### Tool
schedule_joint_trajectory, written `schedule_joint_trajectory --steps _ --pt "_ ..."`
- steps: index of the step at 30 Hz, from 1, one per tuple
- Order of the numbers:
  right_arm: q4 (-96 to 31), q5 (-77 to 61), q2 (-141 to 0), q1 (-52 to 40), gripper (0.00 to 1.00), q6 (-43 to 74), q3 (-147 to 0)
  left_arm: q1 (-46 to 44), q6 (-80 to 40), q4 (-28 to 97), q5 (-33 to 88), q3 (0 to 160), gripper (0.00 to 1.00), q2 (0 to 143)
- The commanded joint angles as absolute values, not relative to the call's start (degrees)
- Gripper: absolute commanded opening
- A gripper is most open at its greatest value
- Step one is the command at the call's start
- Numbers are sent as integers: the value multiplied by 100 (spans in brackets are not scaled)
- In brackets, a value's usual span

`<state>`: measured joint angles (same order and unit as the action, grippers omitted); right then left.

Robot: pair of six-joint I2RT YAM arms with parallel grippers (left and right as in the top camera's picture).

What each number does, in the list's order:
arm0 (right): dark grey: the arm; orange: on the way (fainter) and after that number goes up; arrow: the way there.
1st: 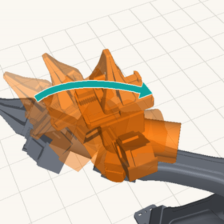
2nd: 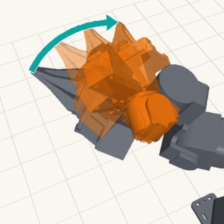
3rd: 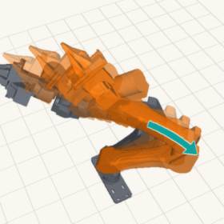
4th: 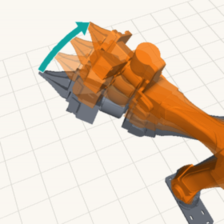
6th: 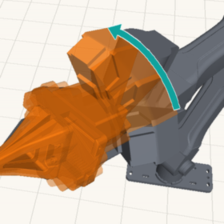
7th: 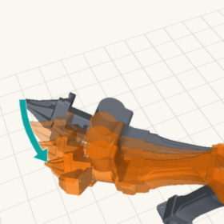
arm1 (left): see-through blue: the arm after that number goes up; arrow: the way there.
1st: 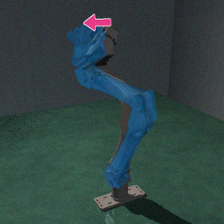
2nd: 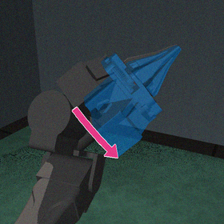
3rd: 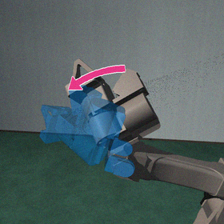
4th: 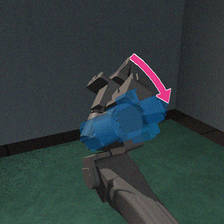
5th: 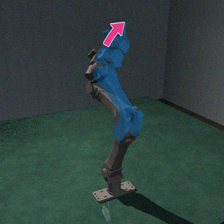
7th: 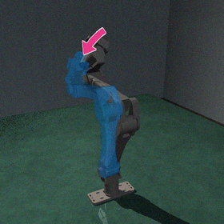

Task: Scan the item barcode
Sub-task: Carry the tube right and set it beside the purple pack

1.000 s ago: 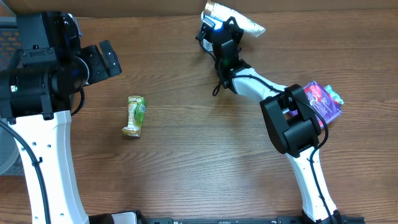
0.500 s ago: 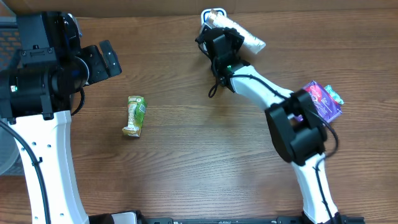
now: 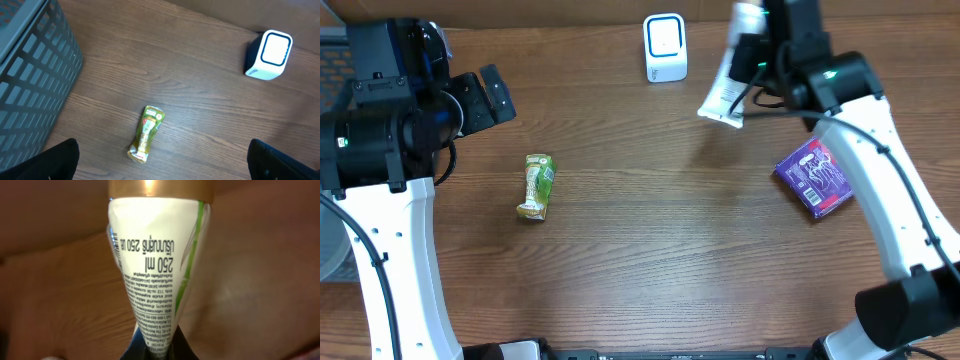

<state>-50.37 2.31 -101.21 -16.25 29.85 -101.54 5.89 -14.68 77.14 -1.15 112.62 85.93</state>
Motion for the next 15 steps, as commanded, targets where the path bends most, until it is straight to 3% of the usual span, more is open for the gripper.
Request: schedule_joint_trajectory --steps 1,10,15 --pt "-4912 242 -10427 -1385 4 5028 -9303 602 -1527 7693 -152 11301 100 8560" --pt "-3336 661 -10471 -720 4 5712 -7338 602 -1527 7693 -152 11301 99 8560" --pt "-3133 860 -10471 -130 4 5721 -6941 602 -1527 7693 -152 11303 99 8560"
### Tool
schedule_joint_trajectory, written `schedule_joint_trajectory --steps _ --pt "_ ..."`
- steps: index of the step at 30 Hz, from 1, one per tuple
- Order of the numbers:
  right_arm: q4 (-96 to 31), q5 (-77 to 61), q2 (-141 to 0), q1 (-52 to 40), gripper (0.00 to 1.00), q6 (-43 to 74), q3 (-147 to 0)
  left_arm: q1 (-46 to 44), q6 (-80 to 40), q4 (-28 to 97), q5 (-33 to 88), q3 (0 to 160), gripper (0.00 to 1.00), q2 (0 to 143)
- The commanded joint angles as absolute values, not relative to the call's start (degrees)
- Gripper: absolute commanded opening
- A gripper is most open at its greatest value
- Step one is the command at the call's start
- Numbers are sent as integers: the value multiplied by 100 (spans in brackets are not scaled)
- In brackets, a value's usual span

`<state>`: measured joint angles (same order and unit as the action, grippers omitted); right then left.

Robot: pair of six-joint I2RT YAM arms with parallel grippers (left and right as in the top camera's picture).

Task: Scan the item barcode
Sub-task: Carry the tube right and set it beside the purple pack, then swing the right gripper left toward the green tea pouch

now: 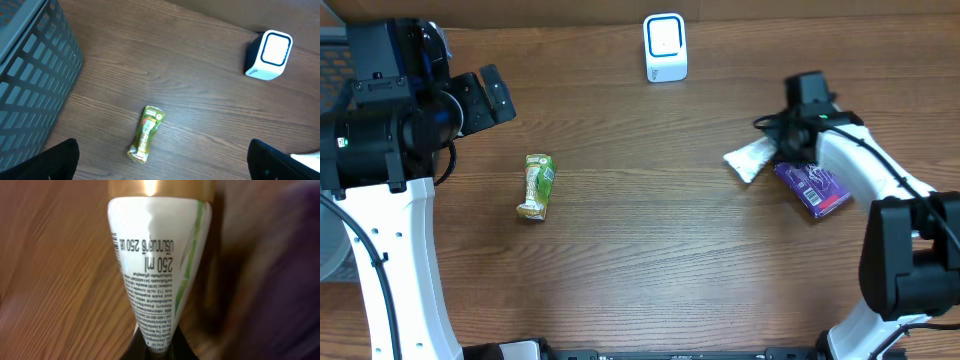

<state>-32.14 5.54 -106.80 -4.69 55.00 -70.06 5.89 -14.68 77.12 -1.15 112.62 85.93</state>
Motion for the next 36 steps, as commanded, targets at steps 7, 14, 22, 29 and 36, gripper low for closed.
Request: schedule_joint_trajectory --steps 7,14,22,29,36 --pt "-3288 130 -10468 591 9 4777 -6989 602 -1527 7693 -152 11301 100 8560" --pt "-4123 -1024 -10285 530 89 3529 -7771 602 -1527 7693 -152 11301 100 8560" --pt "-4869 -2010 -10169 -322 100 2351 -8868 602 -1525 7693 -152 11301 99 8560" --pt "-3817 -2270 -10632 -1865 100 2624 -8858 602 -1527 7693 -152 11301 100 8560" --pt "-2349 -2969 -11627 -3162 100 3164 -8934 602 -1527 7693 -152 11301 100 8560"
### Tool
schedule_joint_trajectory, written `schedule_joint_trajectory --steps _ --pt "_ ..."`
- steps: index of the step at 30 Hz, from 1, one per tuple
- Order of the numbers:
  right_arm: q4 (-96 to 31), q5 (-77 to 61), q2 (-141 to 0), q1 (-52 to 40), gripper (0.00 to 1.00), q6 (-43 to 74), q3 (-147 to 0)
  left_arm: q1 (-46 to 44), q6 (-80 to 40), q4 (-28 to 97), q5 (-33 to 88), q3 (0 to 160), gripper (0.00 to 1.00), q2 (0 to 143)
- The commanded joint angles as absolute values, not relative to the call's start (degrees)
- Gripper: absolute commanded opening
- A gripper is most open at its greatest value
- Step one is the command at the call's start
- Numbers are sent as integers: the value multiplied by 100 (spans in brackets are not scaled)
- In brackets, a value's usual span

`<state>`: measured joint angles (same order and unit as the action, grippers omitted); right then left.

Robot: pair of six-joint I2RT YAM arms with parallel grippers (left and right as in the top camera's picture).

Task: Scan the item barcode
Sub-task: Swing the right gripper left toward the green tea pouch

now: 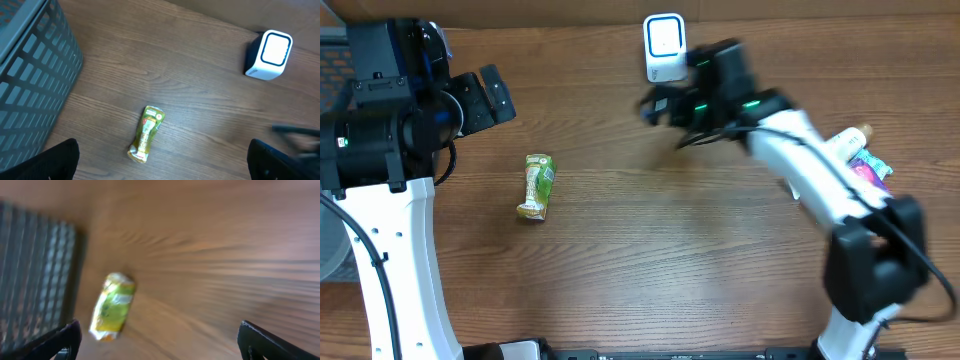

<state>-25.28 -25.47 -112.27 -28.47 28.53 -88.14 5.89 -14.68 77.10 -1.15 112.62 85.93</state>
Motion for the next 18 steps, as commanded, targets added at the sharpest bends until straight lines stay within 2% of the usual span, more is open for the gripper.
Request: schedule_joint_trajectory --steps 1,10,18 --pt "-2274 -2971 -11815 -3321 100 3177 -9048 602 -1527 7693 -152 11301 99 8560" --pt "-3485 -2556 -13415 -4368 100 2453 -11474 602 -1527 7693 -152 11301 100 8560" --pt "-3579 -1411 -13882 -5105 100 1592 -11743 602 -1527 7693 -152 11301 99 8560"
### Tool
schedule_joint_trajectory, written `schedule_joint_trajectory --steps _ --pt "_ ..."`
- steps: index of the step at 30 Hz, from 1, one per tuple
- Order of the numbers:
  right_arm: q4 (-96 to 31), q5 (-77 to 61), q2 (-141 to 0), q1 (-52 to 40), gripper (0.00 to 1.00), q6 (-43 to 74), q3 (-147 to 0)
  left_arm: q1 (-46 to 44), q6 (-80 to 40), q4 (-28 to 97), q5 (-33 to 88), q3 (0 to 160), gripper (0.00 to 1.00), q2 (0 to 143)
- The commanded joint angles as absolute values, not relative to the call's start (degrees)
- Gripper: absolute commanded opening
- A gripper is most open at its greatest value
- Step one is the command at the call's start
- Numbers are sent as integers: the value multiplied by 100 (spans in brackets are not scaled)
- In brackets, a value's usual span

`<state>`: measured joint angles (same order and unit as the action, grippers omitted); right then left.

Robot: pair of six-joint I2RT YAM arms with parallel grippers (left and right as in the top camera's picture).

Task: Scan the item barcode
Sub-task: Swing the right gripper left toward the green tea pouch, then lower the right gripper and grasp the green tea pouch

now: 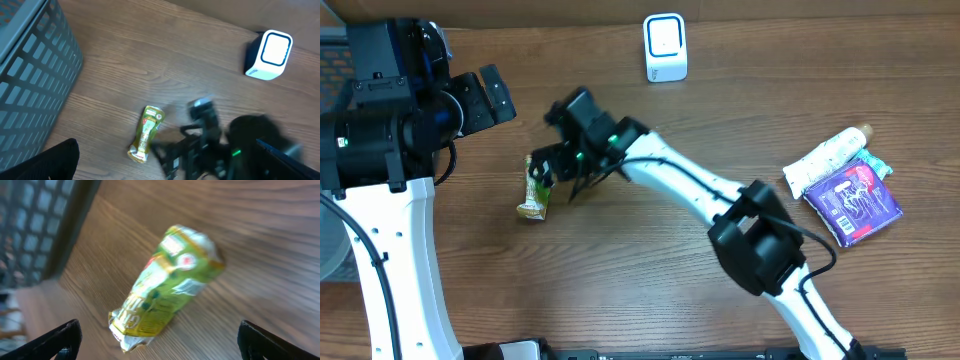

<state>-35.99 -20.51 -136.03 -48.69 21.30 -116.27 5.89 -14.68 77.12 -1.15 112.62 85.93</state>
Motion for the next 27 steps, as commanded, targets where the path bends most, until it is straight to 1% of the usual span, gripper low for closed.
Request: schedule_joint_trajectory --steps 1,5,10,14,18,23,24,25,27 --pt "-3527 -1282 -13941 -5183 100 1509 -11743 602 -1527 7693 -152 11301 100 8560" --pt "-3264 -1055 -14114 -5465 100 1017 -11743 602 -1527 7693 -152 11301 99 8560" --pt "-3127 -303 -14127 -5706 99 993 -11743 602 -1527 7693 -152 11301 100 8560" --pt "-3299 69 -14127 -5719 89 1135 -11740 602 -1527 7693 -152 11301 100 8560" --pt "-3566 276 -14127 -5603 80 1579 -11740 602 -1525 7693 -152 11301 100 8560" --pt "-3999 285 -14118 -5349 63 1907 -11751 602 -1527 7693 -152 11301 100 8560" --pt "-4145 263 -14079 -5249 59 1907 -11751 602 -1527 7693 -152 11301 100 8560" --pt "-4250 268 -14051 -5192 59 1796 -11751 602 -1527 7693 -152 11301 100 8560" --pt "-4460 279 -13965 -5083 58 1153 -11751 602 -1527 7693 -152 11301 99 8560"
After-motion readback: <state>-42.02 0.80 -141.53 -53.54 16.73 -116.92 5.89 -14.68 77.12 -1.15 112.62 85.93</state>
